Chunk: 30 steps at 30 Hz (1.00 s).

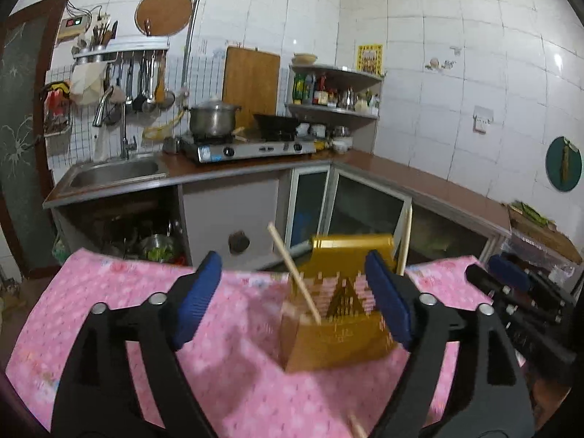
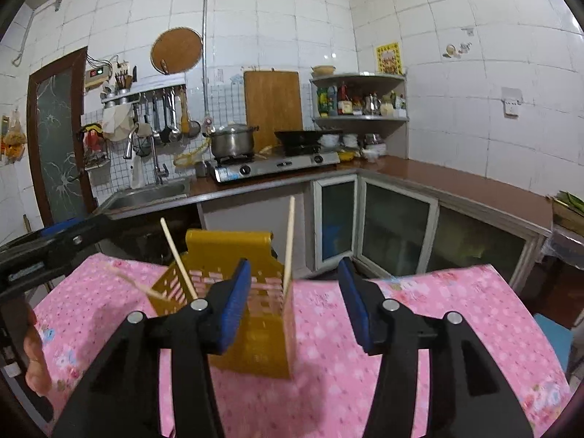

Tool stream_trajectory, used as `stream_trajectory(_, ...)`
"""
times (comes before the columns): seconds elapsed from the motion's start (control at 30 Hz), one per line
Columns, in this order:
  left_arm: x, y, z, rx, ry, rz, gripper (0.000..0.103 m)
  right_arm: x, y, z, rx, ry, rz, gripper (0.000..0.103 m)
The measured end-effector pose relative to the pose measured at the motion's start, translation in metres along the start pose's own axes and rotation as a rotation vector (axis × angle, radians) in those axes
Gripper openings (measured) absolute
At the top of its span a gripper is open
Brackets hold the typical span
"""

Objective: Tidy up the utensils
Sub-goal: 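Lower the left tool to the green-handled fork while the right tool reaches a metal rod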

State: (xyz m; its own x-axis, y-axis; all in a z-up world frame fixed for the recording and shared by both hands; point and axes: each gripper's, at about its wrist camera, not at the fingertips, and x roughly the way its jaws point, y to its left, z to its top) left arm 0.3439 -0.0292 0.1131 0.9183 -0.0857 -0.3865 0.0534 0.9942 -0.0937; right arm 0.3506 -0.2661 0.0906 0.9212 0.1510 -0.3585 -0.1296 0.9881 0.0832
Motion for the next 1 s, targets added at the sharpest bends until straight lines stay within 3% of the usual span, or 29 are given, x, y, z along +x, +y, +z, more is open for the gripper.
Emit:
stream_trajectory(0.13,-0.019,0.0,-0.023,0.031,0.063,0.004,0.096,-0.015,-0.009,-0.017,0.017,0.07,-0.019,0.05)
stream_trajectory(0.23,-0.028,-0.001,-0.044,0.043,0.112,-0.013,0.098,-0.024,-0.013,-0.036,0.017,0.121,-0.03,0.05)
stream_trajectory(0.6,-0.03,-0.002,-0.111,0.054,0.284,-0.03,0.098,-0.042,-0.016,-0.118,0.038,0.304,-0.064,0.05)
stream_trajectory(1.0,-0.022,-0.009,-0.163,0.09,0.419,-0.019,0.098,-0.046,-0.009,-0.165,0.055,0.448,-0.088,0.048)
